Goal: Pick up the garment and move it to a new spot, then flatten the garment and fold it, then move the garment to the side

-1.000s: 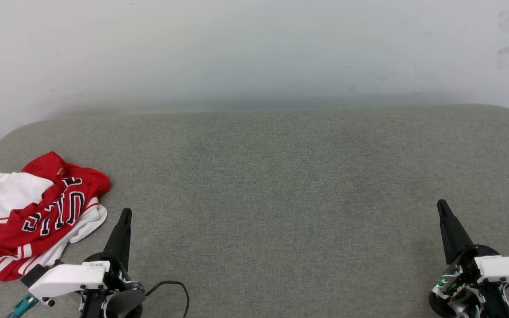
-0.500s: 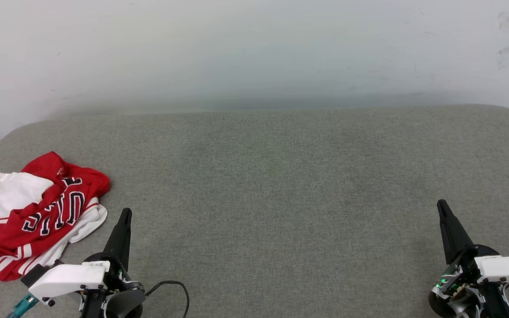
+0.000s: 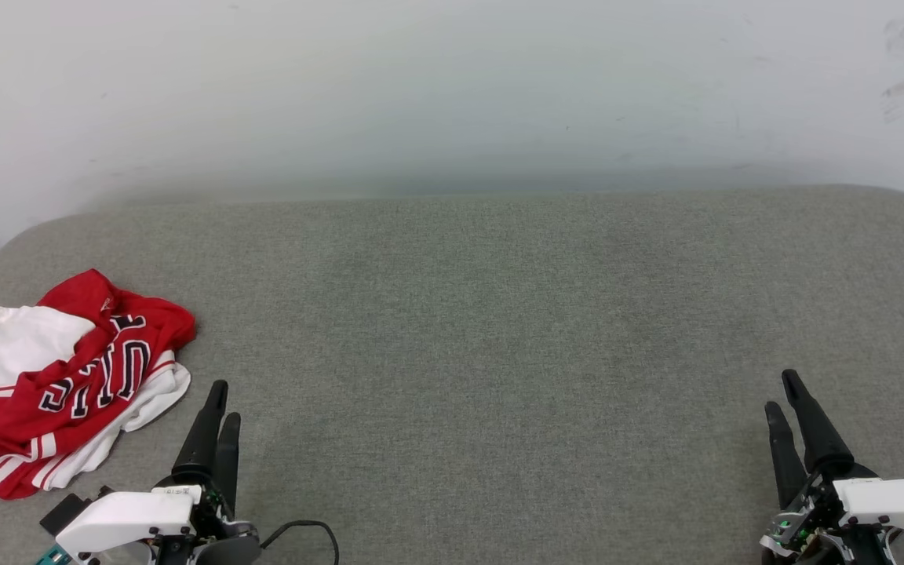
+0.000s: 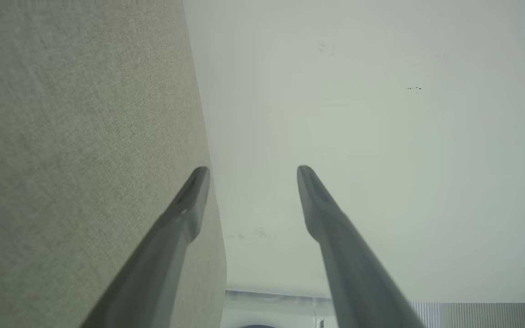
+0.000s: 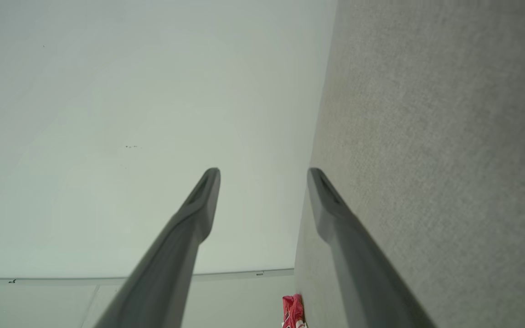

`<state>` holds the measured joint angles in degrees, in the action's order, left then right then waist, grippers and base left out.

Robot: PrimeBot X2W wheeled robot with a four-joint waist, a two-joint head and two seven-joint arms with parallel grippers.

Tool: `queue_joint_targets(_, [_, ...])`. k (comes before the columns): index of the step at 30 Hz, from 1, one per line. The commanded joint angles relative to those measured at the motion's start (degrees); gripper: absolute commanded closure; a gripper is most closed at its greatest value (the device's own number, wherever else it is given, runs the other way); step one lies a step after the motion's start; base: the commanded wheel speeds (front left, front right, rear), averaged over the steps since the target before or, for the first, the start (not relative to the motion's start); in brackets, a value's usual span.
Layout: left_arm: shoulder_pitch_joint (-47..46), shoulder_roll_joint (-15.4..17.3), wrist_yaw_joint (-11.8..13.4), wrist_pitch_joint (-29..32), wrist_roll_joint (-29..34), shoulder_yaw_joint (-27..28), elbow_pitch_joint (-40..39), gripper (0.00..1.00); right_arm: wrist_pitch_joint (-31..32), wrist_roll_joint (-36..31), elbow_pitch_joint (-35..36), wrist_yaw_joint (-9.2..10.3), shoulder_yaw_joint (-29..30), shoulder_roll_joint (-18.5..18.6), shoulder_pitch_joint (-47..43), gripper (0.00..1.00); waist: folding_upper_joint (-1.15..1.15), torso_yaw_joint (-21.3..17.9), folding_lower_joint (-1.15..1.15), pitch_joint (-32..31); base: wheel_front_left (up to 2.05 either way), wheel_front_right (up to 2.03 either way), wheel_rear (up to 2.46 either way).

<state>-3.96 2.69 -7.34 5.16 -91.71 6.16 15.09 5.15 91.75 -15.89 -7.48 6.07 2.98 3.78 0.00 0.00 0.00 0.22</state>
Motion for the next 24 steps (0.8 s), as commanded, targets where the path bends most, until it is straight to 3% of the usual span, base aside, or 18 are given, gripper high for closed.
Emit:
queue_joint_targets(1, [-0.7,0.1,-0.1,-0.8,1.6,0.4,-1.4,0.00,-0.7,-1.3,1.3,-0.01,-0.1,0.0,0.7,0.00,0.00,0.0,0.00,0.0,0.00,0.00,0.00])
queue_joint_targets(12, [-0.8,0.1,2.0,-3.5,11.6,1.7,-4.4,0.00,-3.4,-13.0,4.8,-0.01,0.8,0.0,0.4,0.00,0.00,0.2,0.00,0.3,0.00,0.00,0.00])
queue_joint_targets(24, [0.3,0.2,7.3,-6.3,27.3,-1.1,-9.3,0.00,-6.3,-30.8,10.5,-0.01,-1.0,0.0,-0.6,0.00,0.00,0.3,0.00,0.6,0.00,0.00,0.00])
